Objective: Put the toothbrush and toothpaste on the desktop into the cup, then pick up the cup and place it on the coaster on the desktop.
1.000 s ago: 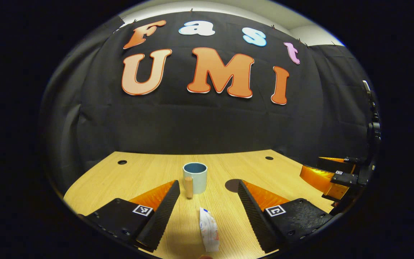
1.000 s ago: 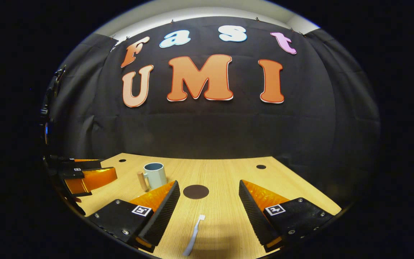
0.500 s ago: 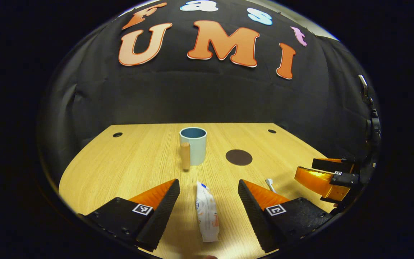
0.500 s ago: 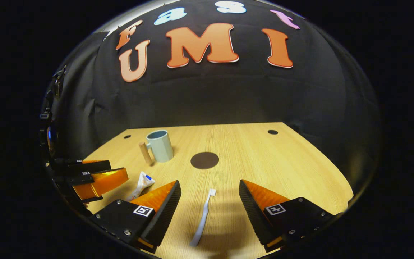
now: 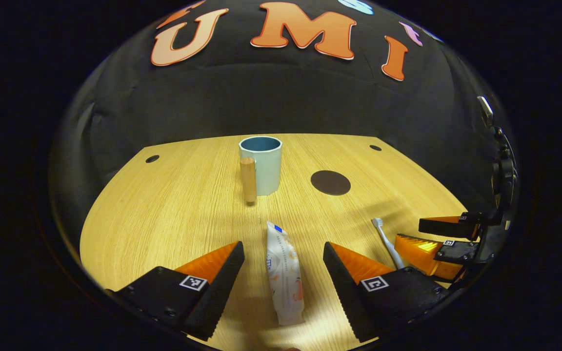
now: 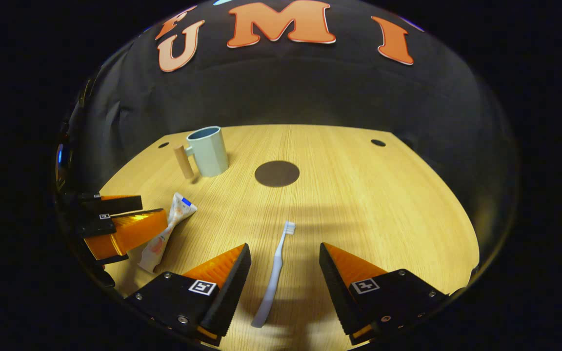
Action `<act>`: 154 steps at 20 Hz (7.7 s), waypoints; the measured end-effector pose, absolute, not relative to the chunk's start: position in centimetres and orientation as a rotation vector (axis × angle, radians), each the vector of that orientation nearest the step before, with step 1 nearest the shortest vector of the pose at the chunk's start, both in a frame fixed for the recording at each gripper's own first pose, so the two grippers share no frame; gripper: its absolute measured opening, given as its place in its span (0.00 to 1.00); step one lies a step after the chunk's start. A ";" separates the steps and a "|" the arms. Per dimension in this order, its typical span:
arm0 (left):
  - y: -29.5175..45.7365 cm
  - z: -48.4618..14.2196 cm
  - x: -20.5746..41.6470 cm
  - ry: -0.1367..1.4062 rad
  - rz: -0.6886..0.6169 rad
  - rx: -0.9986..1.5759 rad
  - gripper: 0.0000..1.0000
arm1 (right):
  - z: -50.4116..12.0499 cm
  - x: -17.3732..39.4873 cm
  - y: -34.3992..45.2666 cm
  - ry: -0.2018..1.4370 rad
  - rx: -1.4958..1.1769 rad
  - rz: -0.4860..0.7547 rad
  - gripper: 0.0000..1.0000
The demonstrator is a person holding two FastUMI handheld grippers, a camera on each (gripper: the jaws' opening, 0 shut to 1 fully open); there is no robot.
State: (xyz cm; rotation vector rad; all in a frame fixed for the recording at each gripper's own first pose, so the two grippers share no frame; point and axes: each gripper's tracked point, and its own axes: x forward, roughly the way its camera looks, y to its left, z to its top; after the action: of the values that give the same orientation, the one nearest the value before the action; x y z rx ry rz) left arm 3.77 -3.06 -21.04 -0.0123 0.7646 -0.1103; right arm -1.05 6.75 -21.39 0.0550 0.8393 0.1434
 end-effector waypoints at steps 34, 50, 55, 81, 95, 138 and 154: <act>-4.0 -20.9 20.3 1.045 -0.148 -0.087 0.17 | -21.4 -0.1 9.7 1.044 0.143 0.242 0.02; -2.5 -13.6 22.1 0.684 -0.184 -0.095 0.06 | -14.0 2.0 9.4 0.833 0.279 0.292 0.02; -2.0 -11.1 25.4 0.519 -0.169 -0.070 0.06 | -12.1 3.1 9.4 0.746 0.296 0.309 0.02; 2.8 -4.6 40.7 0.168 -0.150 -0.169 0.05 | -5.2 17.3 12.0 0.362 0.206 0.323 0.02; 2.6 -12.4 44.5 0.290 -0.174 -0.171 0.05 | -6.0 20.8 13.8 0.311 0.158 0.331 0.02; 10.9 -5.7 33.1 0.151 -0.022 -0.006 0.98 | -2.7 25.5 22.0 0.049 0.255 0.453 0.02; 12.7 -9.0 33.2 0.219 0.035 -0.024 0.98 | -6.5 27.2 23.0 0.107 0.312 0.473 0.07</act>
State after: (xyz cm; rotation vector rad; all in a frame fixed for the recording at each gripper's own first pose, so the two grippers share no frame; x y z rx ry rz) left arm 33.18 12.66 -8.97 -0.0242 0.2186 0.0355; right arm 27.22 23.05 -6.50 0.3122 0.1074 0.4731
